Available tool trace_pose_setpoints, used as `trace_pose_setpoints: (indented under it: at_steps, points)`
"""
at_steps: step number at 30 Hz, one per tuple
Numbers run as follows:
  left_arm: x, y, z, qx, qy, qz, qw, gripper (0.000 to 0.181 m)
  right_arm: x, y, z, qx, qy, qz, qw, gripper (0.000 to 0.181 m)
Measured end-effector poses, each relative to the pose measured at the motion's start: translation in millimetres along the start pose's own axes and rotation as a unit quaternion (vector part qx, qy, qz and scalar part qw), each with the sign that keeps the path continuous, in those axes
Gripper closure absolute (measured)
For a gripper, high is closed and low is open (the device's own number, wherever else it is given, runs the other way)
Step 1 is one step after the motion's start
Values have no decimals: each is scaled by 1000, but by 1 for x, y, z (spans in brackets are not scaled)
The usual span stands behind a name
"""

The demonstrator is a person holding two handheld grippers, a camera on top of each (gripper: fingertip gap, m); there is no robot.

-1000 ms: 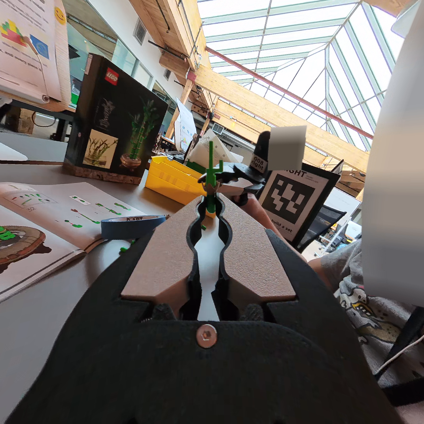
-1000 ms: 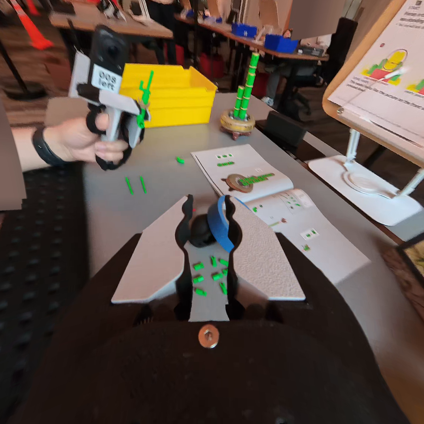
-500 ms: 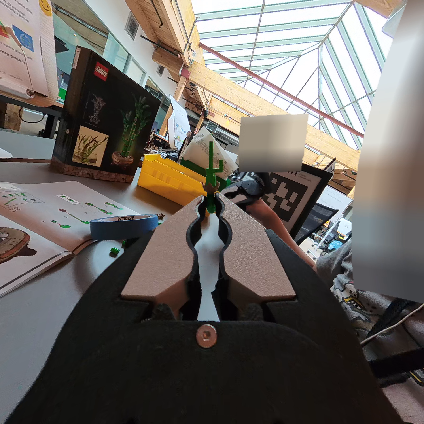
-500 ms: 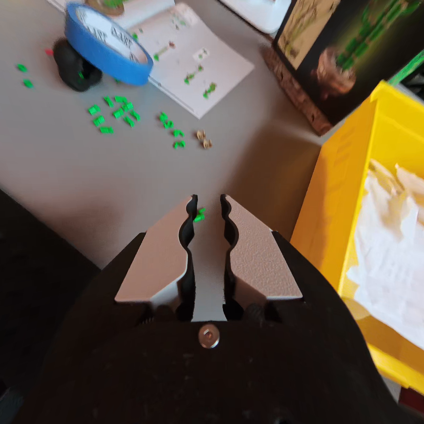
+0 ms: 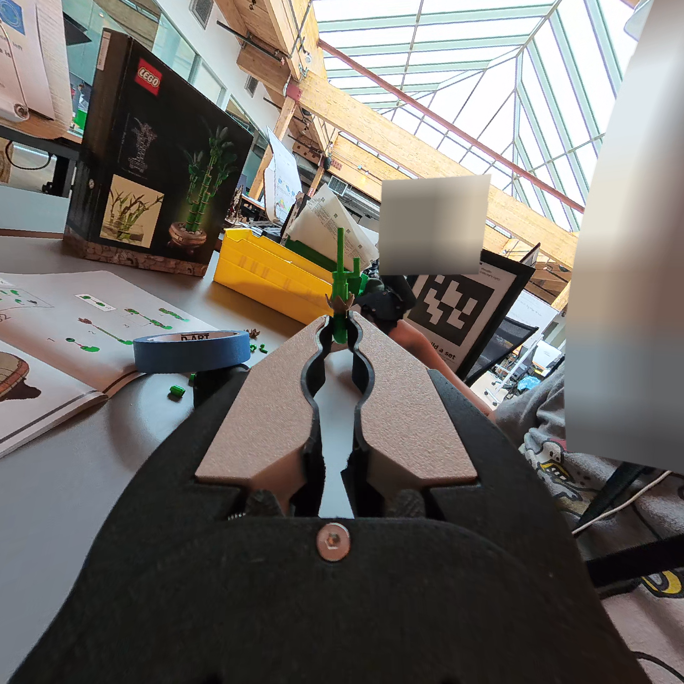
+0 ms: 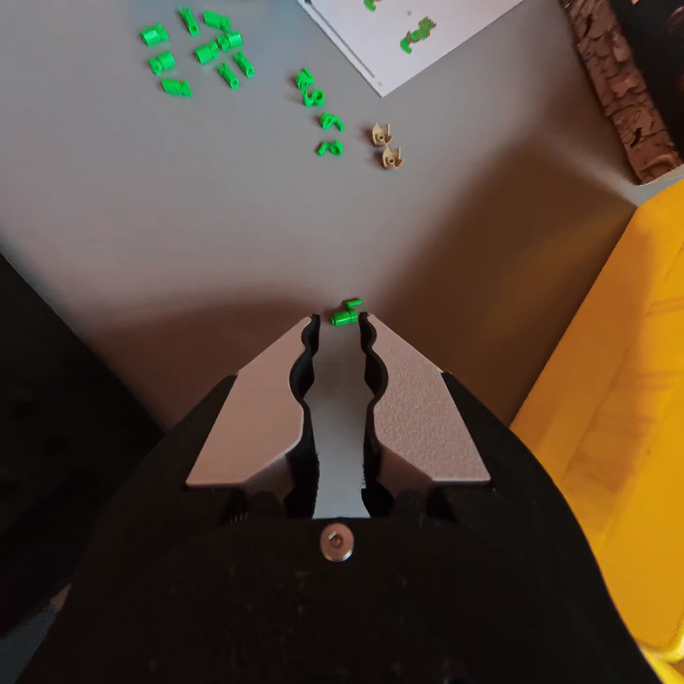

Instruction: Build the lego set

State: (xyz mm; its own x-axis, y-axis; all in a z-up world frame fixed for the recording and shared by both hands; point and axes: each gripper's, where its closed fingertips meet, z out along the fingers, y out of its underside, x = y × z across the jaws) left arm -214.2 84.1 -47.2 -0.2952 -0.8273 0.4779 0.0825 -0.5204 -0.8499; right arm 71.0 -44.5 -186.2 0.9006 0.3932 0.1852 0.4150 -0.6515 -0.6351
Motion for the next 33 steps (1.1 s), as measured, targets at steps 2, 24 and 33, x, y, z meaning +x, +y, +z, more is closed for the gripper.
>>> trace_pose_setpoints:
  at_steps: [2, 24, 33]
  points:
    - [0, 1, 0, -2, 2, -2, 1000, 177, 1, 2, 4, -17, -3, -16, 1000, 163]
    - [3, 15, 8, -37, 15, -11, 999, 177, -1, 4, 15, -38, -47, -12, 998, 168]
    - [2, 16, 8, -38, 13, -11, 999, 177, -4, 3, 15, -26, -34, -20, 999, 168]
